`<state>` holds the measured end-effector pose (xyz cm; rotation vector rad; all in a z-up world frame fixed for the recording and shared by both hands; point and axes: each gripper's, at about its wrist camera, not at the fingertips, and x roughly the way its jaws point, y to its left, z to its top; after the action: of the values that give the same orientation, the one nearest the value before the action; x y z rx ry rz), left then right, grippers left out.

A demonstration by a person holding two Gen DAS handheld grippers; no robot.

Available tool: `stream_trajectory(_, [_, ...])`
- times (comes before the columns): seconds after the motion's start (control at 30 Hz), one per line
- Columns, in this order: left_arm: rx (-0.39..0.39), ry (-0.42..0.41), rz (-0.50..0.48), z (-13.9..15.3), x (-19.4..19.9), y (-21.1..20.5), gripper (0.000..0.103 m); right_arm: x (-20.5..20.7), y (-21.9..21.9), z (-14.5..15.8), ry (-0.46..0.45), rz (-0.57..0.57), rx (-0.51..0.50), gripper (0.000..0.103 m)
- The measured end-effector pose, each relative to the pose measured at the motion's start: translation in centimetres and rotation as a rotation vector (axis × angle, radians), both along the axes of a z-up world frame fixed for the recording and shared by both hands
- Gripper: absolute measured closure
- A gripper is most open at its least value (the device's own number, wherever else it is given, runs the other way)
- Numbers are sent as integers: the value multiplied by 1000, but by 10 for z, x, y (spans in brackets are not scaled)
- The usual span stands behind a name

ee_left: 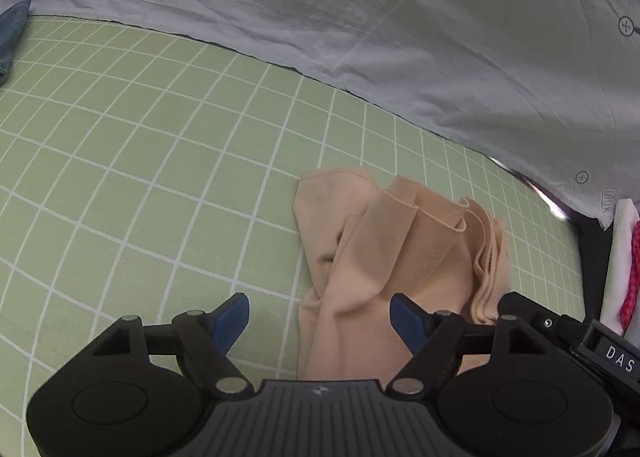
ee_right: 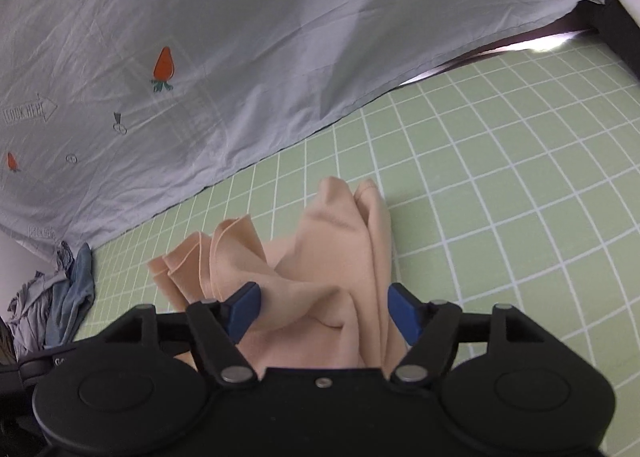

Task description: Fold clothes

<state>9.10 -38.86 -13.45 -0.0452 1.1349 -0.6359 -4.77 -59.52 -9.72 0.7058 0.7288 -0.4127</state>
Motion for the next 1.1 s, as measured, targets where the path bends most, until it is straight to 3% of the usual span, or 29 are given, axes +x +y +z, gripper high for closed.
stream_trajectory(0.13, [22,-22,-6,-5,13,-14,25,8,-2,4,-6,16,-35,29])
stream_trajectory(0.23, [27,-38,11,-8,25,-18,24,4,-1,14,0,-17,-125,29])
stream_trajectory(0.37, [24,-64,66,-5,39,-15,24,-2,0,17,86,-66,-264,28])
stream_trajectory(0.6, [9,-102,154,10,40,2,25,-21,-1,21,41,-117,-225,25])
stream_trajectory(0.77, [-16,-79,178,15,31,13,25,-7,19,20,31,11,-237,20])
stream_trajectory(0.9, [-9,-88,157,14,27,15,25,15,22,6,88,100,-279,20])
stream_trajectory(1.0, [9,-94,154,13,28,16,25,24,4,-3,107,43,-324,22])
stream_trajectory(1.1, [28,-86,170,8,32,19,25,20,-26,-9,96,-84,-262,24])
